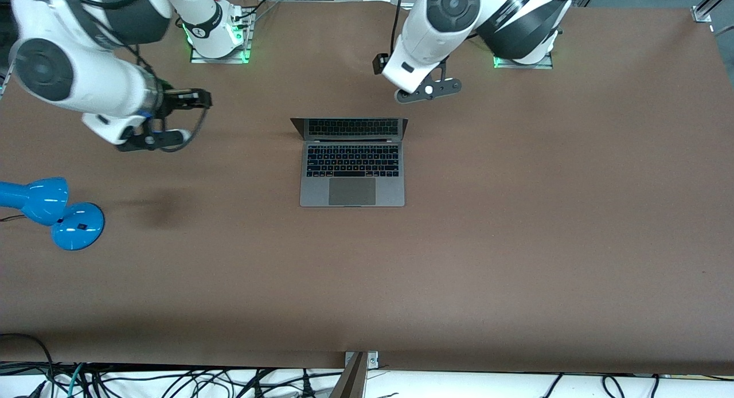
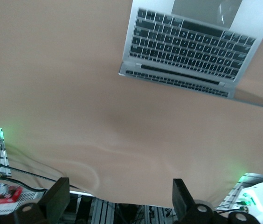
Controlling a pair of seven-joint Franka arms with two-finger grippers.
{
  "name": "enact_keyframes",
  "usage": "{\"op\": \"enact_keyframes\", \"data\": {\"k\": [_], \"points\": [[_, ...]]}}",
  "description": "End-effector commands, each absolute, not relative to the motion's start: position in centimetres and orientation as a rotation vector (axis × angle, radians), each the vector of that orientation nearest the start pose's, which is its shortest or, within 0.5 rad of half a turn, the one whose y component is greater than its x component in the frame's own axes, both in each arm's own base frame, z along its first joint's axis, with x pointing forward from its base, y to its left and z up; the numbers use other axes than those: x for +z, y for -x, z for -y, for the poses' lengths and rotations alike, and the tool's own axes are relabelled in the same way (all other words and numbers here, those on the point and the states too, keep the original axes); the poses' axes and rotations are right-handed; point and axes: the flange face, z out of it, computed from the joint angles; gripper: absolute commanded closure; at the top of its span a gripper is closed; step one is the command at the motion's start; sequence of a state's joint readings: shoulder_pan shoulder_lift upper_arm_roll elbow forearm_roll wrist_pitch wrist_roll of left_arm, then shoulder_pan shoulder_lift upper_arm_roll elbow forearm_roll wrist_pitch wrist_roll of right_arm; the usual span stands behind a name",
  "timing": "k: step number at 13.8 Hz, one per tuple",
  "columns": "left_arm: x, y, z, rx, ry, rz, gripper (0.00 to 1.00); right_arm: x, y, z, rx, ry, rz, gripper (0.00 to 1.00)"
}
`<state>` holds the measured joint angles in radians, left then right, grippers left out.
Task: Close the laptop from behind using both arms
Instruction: 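Move both grippers over the laptop screen's back edge, then lower both grippers onto the screen's back and push it forward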
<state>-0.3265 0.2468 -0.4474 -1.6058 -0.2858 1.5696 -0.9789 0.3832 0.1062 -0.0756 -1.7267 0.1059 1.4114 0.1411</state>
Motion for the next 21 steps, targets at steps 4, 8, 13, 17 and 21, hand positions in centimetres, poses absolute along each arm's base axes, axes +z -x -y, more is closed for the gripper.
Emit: {"op": "enact_keyframes", "data": {"k": [4, 8, 13, 17, 21], "points": [[44.7, -42.9, 43.8, 0.843, 3.052, 0.265, 0.97, 43.5, -47.0, -27.9, 0.753, 3.044, 0.196, 1.00], [42.7, -43.3, 44.0, 0.928, 3.031, 0.276, 1.00, 40.2, -45.1, -31.9, 0.867, 3.003, 0.290, 1.00], [40.8, -44.1, 43.7, 0.951, 3.026, 0.247, 1.00, 36.6, -45.5, -34.2, 0.888, 2.961, 0.289, 1.00], [38.3, -45.3, 43.9, 0.953, 3.039, 0.284, 1.00, 35.4, -48.2, -35.8, 0.831, 2.962, 0.285, 1.00], [35.6, -46.7, 43.7, 0.903, 3.037, 0.298, 1.00, 34.0, -50.0, -36.2, 0.829, 2.965, 0.270, 1.00]]}}
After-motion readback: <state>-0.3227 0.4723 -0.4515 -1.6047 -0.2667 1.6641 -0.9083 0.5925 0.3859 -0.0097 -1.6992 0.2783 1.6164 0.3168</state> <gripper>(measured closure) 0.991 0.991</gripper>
